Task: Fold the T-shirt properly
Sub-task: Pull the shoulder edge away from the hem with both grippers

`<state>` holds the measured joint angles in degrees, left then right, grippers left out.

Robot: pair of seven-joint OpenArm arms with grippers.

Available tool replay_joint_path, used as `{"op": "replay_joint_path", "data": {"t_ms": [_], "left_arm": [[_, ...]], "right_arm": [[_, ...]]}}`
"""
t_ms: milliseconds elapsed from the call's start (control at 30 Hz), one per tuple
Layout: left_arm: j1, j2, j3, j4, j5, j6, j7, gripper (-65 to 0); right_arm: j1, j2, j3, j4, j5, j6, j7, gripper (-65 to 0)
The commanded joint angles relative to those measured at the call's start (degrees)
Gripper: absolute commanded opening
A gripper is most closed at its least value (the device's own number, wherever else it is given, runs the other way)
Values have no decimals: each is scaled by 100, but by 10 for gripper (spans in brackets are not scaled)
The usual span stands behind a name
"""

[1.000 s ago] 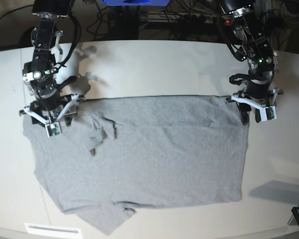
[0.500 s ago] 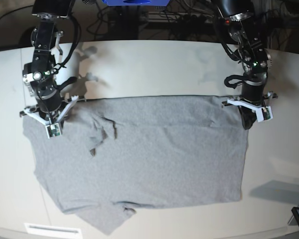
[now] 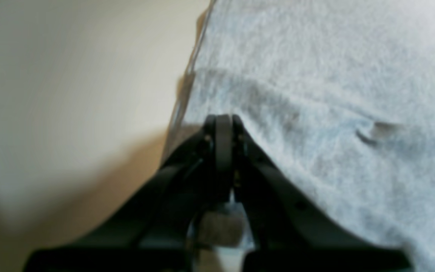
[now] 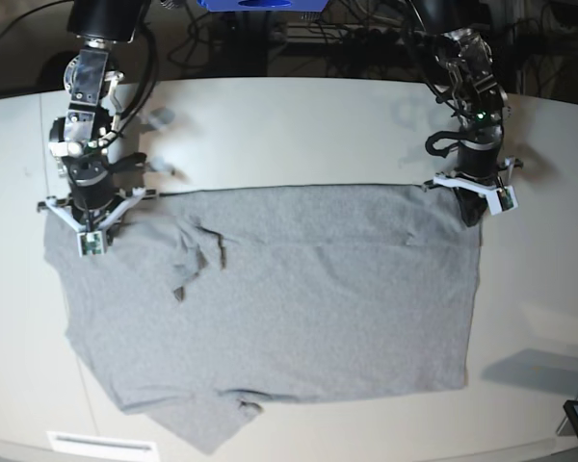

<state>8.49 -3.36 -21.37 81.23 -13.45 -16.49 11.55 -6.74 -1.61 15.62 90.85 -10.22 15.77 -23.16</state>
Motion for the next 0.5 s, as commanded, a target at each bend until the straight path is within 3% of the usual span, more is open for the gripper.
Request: {"op": "replay_joint_path", "data": {"t_ms": [0,100,200,467], "left_arm": [[-54,-56,-13,180,-48,-8,10,-650],[-54,-73,-4,321,-48,-8,476,-650],[-45,-73,13,356,5,-8,599,-650],[70,199,-13,356,1569,-8,581,-650]], "right_arm": [[55,-2,69,115,42,-8,140,-650],[37,-2,166,98,33,-8,140,-650],[11,-2,183,98,33,-8,131,-650],[-121,-2,183,98,33,-8,-106,-650]]}}
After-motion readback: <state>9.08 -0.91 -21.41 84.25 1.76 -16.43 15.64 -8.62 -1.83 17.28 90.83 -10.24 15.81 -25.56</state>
